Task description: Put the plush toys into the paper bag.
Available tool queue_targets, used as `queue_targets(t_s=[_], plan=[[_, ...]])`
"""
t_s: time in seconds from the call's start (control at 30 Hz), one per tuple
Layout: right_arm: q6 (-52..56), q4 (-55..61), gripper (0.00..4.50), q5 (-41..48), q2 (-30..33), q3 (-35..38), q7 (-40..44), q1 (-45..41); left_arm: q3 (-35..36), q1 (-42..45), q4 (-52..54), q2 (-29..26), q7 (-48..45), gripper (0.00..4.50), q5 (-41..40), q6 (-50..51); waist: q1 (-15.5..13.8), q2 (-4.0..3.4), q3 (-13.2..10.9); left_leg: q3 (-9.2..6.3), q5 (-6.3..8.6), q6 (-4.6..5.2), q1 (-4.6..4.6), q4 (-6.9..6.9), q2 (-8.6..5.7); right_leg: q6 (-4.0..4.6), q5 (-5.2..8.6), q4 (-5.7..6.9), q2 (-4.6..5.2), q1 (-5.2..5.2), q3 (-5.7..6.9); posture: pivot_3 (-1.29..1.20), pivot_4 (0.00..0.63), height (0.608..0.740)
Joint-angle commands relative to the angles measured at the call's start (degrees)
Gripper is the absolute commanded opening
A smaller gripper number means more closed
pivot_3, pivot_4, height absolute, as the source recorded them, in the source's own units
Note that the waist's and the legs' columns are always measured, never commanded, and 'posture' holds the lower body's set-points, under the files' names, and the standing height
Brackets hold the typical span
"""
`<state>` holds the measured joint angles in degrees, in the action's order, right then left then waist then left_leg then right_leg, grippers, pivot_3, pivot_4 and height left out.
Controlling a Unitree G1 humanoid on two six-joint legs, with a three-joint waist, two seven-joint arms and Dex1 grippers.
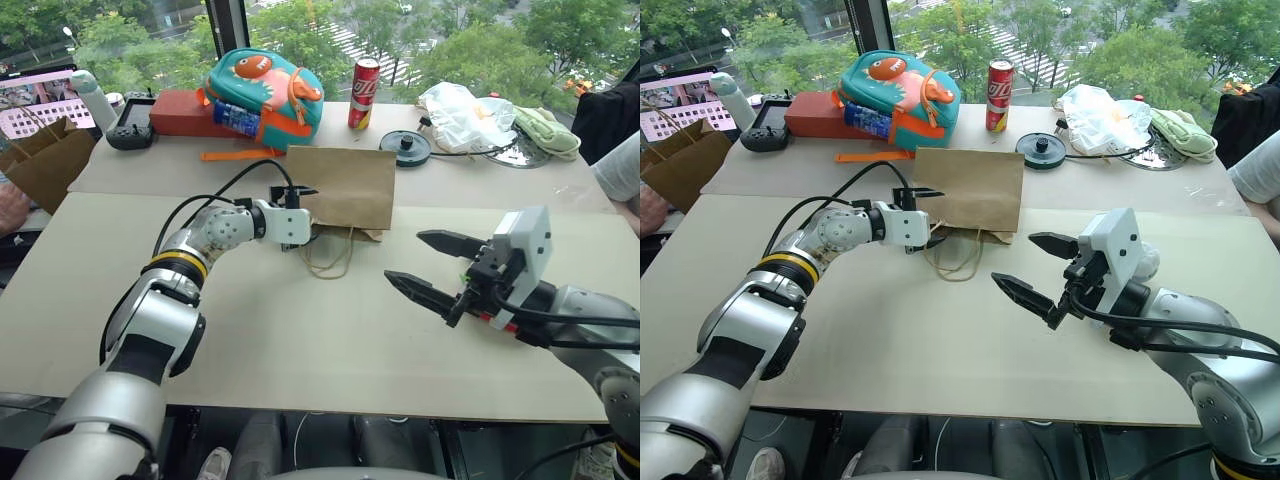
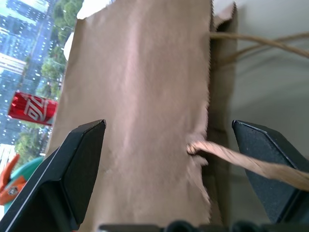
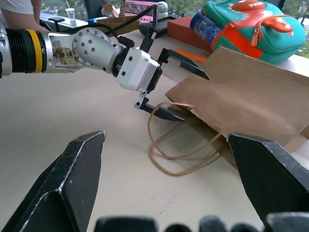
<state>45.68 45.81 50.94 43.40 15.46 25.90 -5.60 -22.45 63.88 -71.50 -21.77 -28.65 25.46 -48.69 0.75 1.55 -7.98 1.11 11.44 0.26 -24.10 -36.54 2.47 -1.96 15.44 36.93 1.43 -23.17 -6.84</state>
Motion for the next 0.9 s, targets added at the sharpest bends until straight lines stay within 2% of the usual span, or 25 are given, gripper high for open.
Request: queue_targets(t_s=[0.03,0.07,0.1,0.2,0.43,0.47,0.77,0.9], plan=[[-0.4,2.16,4.48,1.66,0.07,2.09,-1.4,0.28,0.22,1.49,-0.56,0.06,0.35,4.5,0.3,-1.76,0.1,0.0,0.0,0.0,0.0,0.0,0.0,0.0,0.0,0.0,0.0,0.01,-0.01,0.0,0.0,0.0,0.15,0.733],[-0.44,2.18,4.5,1.64,0.12,2.06,-1.63,0.34,0.36,1.38,-0.62,0.08,-0.39,3.99,0.06,-2.11,0.12,0.0,0.0,0.0,0.0,0.0,0.01,0.0,0.0,0.0,0.0,0.02,-0.01,0.0,0.0,0.0,0.15,0.733],[-0.47,2.17,4.5,1.62,0.2,2.06,-1.81,0.37,0.44,1.32,-0.66,0.08,-0.78,3.78,-0.03,-2.34,0.11,0.0,0.0,-0.01,0.0,0.0,0.01,0.0,0.01,0.0,0.0,0.02,-0.02,-0.01,0.0,0.0,0.15,0.733],[-0.6,2.14,4.5,1.64,0.29,2.04,-2.06,0.46,0.47,1.09,-0.81,0.01,-1.35,2.8,0.02,-2.57,-0.01,0.0,0.0,-0.01,0.0,0.0,0.0,0.0,-0.01,0.0,0.0,0.03,-0.01,0.0,0.0,0.0,0.15,0.733],[-0.94,1.7,4.5,1.35,0.4,1.37,-2.46,0.14,0.38,0.49,-0.8,-0.05,-1.99,0.19,0.18,-2.78,0.0,0.0,0.0,-0.02,0.0,0.0,0.01,0.0,-0.01,0.0,0.0,0.03,-0.01,0.01,0.0,0.0,0.15,0.733],[-0.96,1.64,4.5,1.26,0.4,1.24,-2.53,0.06,0.36,0.42,-0.8,-0.06,-2.01,0.03,0.21,-2.77,0.01,0.0,0.0,-0.03,0.0,0.0,0.01,0.0,-0.01,0.0,0.0,0.03,-0.01,0.01,0.0,0.0,0.15,0.733],[-0.95,1.32,4.5,0.09,0.45,0.39,-2.96,-0.07,0.83,0.1,-0.5,0.22,-2.87,0.03,-0.51,-2.49,0.0,0.0,0.0,-0.04,0.0,0.0,0.01,0.0,-0.01,0.0,0.0,0.04,-0.01,0.01,0.0,0.0,0.15,0.733],[-1.02,1.3,4.5,-0.76,0.13,-0.15,-3.09,0.03,3.07,-0.51,0.28,0.38,-6.48,0.03,-3.94,-1.93,0.05,-0.01,0.0,-0.04,0.0,0.0,0.02,-0.01,-0.01,0.0,0.0,0.05,-0.01,0.01,0.0,0.0,0.15,0.733]])
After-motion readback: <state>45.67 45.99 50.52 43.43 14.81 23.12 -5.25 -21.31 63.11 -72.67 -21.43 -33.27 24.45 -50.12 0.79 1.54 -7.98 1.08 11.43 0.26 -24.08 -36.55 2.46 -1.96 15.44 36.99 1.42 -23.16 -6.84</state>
